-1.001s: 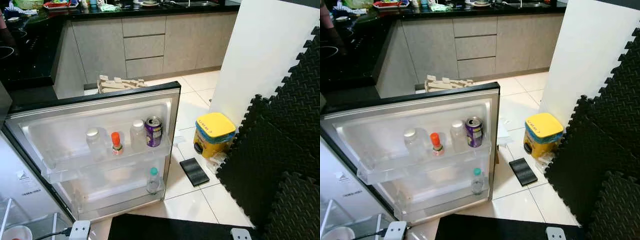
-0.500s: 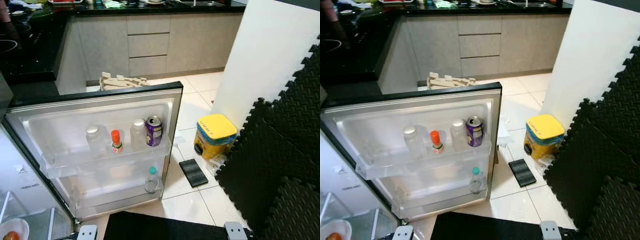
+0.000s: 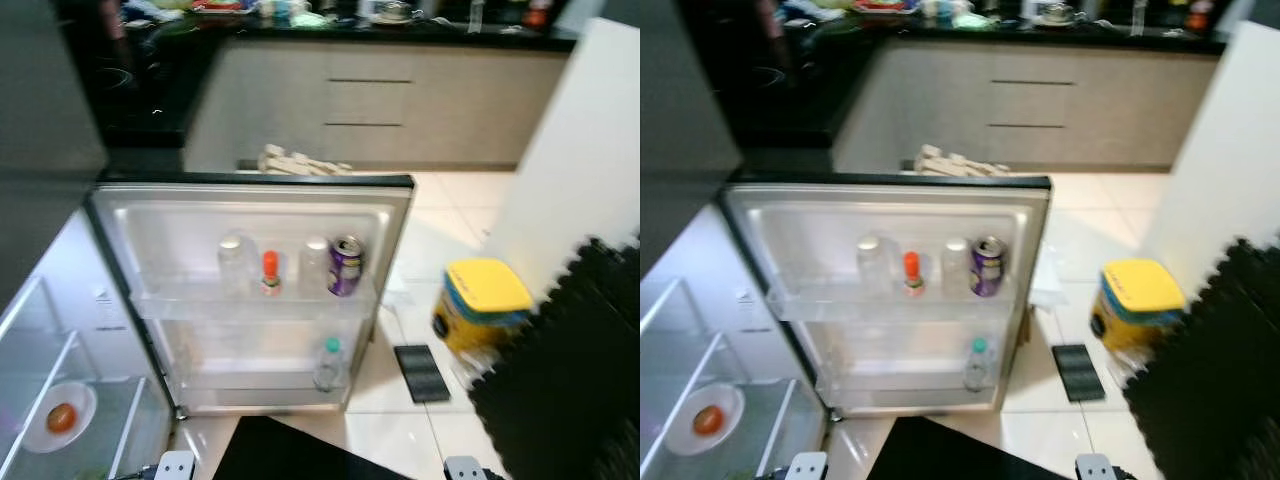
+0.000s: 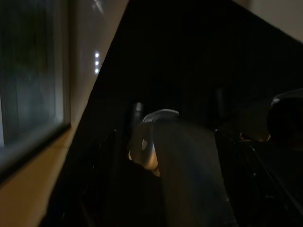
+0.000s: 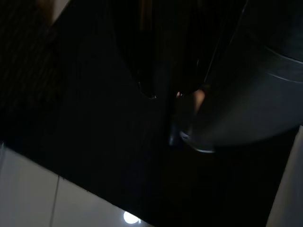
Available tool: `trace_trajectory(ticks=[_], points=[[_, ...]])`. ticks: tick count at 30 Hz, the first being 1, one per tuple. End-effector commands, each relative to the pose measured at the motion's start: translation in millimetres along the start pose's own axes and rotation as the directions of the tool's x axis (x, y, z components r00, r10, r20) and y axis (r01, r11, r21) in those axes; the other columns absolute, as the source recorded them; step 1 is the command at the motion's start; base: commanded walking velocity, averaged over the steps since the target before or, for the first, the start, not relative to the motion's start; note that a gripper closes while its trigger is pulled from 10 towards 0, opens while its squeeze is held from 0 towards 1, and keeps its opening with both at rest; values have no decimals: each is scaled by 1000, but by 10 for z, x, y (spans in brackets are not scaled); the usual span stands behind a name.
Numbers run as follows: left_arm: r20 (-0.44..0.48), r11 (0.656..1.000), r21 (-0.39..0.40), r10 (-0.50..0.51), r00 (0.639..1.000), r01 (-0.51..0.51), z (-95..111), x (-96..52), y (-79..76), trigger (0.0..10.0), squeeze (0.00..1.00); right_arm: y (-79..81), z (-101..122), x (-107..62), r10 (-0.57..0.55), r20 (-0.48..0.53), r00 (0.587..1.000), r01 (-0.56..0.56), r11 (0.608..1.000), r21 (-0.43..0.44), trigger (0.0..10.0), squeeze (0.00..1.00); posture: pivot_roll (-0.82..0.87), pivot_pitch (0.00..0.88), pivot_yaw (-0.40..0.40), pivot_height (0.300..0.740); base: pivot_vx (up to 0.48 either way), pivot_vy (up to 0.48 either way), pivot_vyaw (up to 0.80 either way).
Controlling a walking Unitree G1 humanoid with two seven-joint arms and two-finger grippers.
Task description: Restocking fridge
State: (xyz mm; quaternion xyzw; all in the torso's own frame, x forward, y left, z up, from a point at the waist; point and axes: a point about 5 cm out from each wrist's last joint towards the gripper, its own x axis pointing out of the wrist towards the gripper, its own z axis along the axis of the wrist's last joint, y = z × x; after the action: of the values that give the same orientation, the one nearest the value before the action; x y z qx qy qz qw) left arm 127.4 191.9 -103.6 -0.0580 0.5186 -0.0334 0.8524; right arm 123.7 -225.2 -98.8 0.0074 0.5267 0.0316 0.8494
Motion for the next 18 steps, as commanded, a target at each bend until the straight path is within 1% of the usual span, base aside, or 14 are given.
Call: trace_trajectory(ticks=[1,5,10,18], points=[[-15,1000,3,-1,1000,1,-35,-7,9,10000,0,17,15,7,7,2,1000,-7,1000,-2,10000,0,30,0,-30,740,0,-368,763],[-18,1000,2,-2,1000,2,-48,-10,11,10000,0,22,21,9,8,6,1000,-8,1000,1,10000,0,28,0,-30,740,0,-370,686],[-19,1000,1,-4,1000,4,-47,-10,10,10000,0,8,26,10,-16,3,1000,16,1000,-8,10000,0,30,0,-33,740,0,-380,0],[-18,1000,4,-6,1000,6,-35,-6,5,10000,0,-1,30,1,14,12,1000,-13,1000,-10,10000,0,26,0,-33,740,0,-385,0]])
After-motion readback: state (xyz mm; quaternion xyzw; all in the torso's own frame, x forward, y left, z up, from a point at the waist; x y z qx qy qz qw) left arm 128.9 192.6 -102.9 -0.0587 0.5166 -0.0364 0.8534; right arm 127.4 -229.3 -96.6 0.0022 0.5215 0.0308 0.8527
